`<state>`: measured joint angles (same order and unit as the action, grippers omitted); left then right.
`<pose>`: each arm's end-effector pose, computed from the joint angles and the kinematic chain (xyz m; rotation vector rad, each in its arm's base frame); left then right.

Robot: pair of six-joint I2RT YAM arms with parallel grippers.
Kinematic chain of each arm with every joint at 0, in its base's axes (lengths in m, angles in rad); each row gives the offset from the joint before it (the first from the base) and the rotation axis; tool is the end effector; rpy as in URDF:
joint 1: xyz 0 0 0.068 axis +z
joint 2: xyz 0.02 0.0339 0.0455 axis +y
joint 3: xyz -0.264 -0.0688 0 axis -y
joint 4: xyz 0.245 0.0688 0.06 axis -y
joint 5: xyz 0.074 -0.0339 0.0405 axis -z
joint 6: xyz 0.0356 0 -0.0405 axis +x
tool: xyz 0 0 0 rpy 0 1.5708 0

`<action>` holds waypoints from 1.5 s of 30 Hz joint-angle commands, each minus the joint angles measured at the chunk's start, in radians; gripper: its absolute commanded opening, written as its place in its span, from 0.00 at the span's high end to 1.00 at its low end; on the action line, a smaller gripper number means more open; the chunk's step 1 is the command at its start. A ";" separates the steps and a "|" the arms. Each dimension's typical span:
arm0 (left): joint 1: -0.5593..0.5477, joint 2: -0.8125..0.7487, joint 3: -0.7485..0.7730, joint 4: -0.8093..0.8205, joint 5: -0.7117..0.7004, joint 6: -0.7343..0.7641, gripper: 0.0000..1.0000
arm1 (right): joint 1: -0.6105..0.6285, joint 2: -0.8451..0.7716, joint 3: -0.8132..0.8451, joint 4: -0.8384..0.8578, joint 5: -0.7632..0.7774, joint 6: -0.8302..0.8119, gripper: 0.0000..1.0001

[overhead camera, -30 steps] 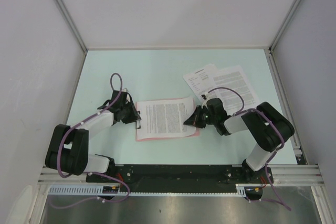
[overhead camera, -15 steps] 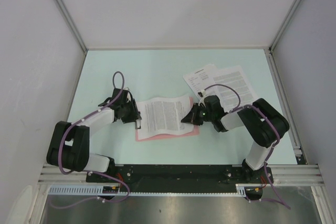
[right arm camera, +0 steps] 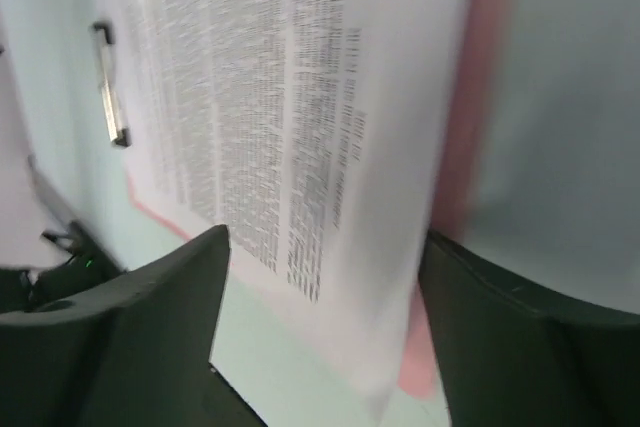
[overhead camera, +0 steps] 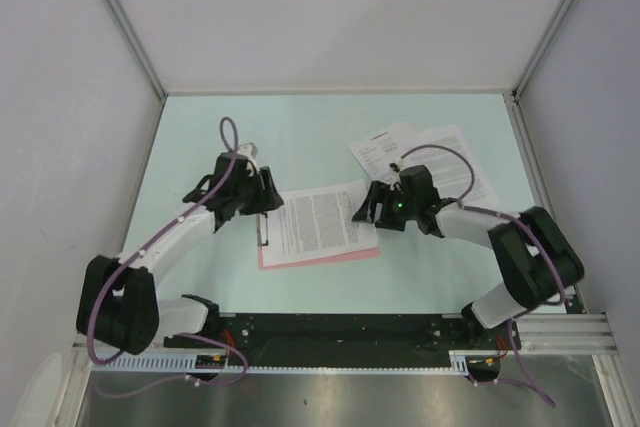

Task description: Put the files into the folder

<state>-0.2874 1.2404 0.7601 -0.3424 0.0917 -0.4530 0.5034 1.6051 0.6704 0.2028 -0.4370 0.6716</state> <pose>0.2425 -0.0751 0.2230 -0.1579 2.4335 -0.4506 0.2572 0.1588 0.1449 -0.0361 2.4762 1.0646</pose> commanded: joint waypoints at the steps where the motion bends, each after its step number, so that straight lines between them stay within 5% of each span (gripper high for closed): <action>1: -0.149 0.143 0.004 0.185 0.092 -0.098 0.41 | -0.089 -0.223 0.061 -0.484 0.315 -0.173 0.07; 4: -0.174 0.266 0.037 0.172 0.023 -0.168 0.40 | -0.207 -0.289 0.080 -0.562 0.463 -0.175 0.00; 7: -0.151 0.306 0.056 0.113 -0.069 -0.202 0.39 | -0.345 -0.271 0.090 -0.563 0.452 -0.142 0.00; 15: -0.009 0.285 0.030 -0.007 -0.153 -0.021 0.33 | -0.683 -0.260 0.120 -0.513 0.386 -0.119 0.00; 23: -0.199 0.200 0.237 0.104 -0.042 0.007 0.26 | -0.750 -0.225 0.118 -0.605 0.402 -0.081 0.01; 28: -0.396 0.548 0.503 0.425 0.098 -0.070 0.30 | -0.756 -0.223 0.104 -0.609 0.333 -0.073 0.01; 32: -0.479 0.839 0.863 0.500 0.114 -0.186 0.34 | -0.763 -0.234 0.092 -0.600 0.288 -0.064 0.01; 39: -0.538 1.132 1.076 0.802 0.085 -0.432 0.35 | -0.776 -0.237 0.072 -0.545 0.207 -0.093 0.02; 41: -0.552 1.221 1.184 0.769 0.063 -0.481 0.35 | -0.778 -0.241 0.064 -0.536 0.199 -0.089 0.02; 45: -0.587 1.324 1.347 0.446 -0.059 -0.578 0.39 | -0.776 -0.254 0.048 -0.525 0.195 -0.066 0.03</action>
<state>-0.8474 2.5168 1.9430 0.2672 0.1478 -0.8822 -0.2703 1.3838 0.7330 -0.3565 -0.2173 0.5915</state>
